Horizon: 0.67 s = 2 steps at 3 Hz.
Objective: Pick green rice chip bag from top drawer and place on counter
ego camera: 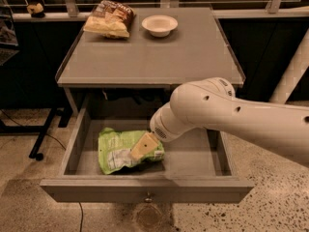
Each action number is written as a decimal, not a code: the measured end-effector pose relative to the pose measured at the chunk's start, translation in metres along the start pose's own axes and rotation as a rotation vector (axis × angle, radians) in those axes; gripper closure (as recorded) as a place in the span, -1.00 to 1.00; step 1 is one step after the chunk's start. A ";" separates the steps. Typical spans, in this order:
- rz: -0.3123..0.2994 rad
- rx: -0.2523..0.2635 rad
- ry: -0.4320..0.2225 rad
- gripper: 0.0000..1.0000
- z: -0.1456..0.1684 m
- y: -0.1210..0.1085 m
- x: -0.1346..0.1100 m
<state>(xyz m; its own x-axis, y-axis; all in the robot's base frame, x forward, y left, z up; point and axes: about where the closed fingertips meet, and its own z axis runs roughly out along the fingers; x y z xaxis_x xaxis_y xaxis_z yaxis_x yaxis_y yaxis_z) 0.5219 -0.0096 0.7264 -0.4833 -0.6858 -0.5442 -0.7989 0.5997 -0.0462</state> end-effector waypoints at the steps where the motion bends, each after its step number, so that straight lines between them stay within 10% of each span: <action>1: 0.014 -0.029 0.048 -1.00 0.019 0.004 0.017; 2: 0.014 -0.029 0.047 -1.00 0.019 0.004 0.017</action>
Offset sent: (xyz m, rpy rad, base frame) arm -0.0042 -0.0009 -0.0228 -0.0174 0.0485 0.0021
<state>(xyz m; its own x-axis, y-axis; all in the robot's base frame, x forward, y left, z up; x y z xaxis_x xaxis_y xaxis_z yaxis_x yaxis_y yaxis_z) 0.5173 -0.0104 0.7009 -0.5100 -0.6969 -0.5042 -0.8020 0.5972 -0.0142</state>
